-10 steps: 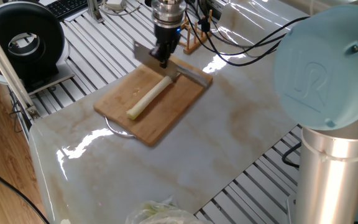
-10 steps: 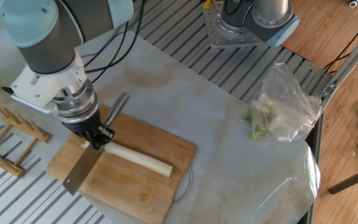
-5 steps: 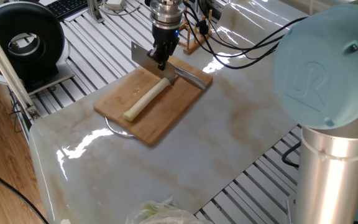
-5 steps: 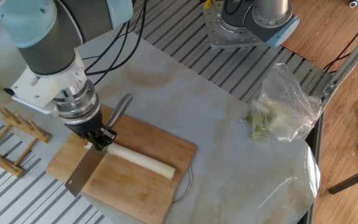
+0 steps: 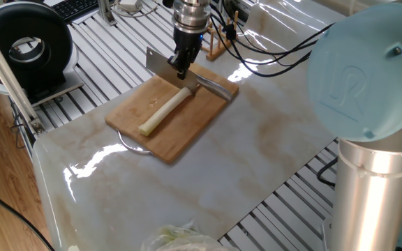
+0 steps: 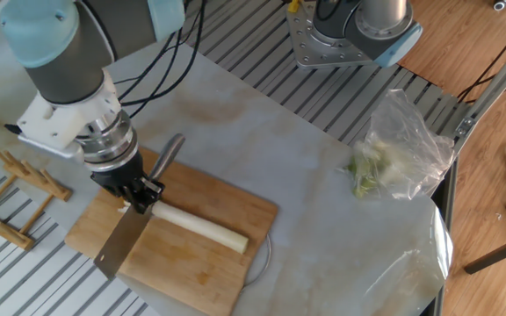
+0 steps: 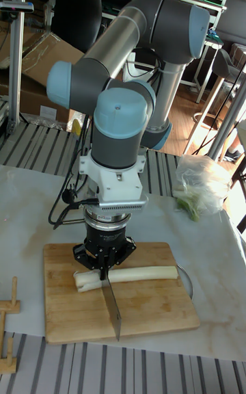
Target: Chop the scallions
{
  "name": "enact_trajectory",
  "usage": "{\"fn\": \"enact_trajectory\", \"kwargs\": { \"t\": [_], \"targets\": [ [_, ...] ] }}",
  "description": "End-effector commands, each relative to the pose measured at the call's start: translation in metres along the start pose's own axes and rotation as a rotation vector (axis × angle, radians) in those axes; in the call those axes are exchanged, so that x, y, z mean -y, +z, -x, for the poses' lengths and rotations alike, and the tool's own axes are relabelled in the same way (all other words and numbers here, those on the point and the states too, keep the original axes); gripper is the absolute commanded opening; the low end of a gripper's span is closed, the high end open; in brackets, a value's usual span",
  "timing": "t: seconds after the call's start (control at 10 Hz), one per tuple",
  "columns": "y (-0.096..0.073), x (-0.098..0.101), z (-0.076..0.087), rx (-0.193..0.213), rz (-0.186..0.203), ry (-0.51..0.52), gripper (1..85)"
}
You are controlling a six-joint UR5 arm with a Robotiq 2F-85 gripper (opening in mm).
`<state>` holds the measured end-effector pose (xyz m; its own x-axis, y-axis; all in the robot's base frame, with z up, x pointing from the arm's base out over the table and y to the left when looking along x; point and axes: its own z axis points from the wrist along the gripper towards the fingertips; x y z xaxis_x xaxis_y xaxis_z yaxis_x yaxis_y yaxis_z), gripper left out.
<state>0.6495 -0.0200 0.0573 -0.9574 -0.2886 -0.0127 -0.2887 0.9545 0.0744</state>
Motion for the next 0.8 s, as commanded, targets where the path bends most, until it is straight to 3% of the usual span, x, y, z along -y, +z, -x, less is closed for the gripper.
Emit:
{"fn": "enact_trajectory", "kwargs": {
  "t": [0.0,0.2,0.3,0.6,0.7],
  "targets": [
    [-0.011,0.01,-0.027,-0.103,0.015,-0.037,1.3],
    [0.01,0.01,-0.017,-0.076,-0.029,0.0,1.3],
    [0.008,0.01,-0.017,-0.074,-0.028,0.003,1.3],
    [-0.033,0.016,-0.031,-0.109,0.022,-0.031,1.3],
    [-0.033,0.019,-0.028,-0.103,0.002,-0.009,1.3]
  ]
}}
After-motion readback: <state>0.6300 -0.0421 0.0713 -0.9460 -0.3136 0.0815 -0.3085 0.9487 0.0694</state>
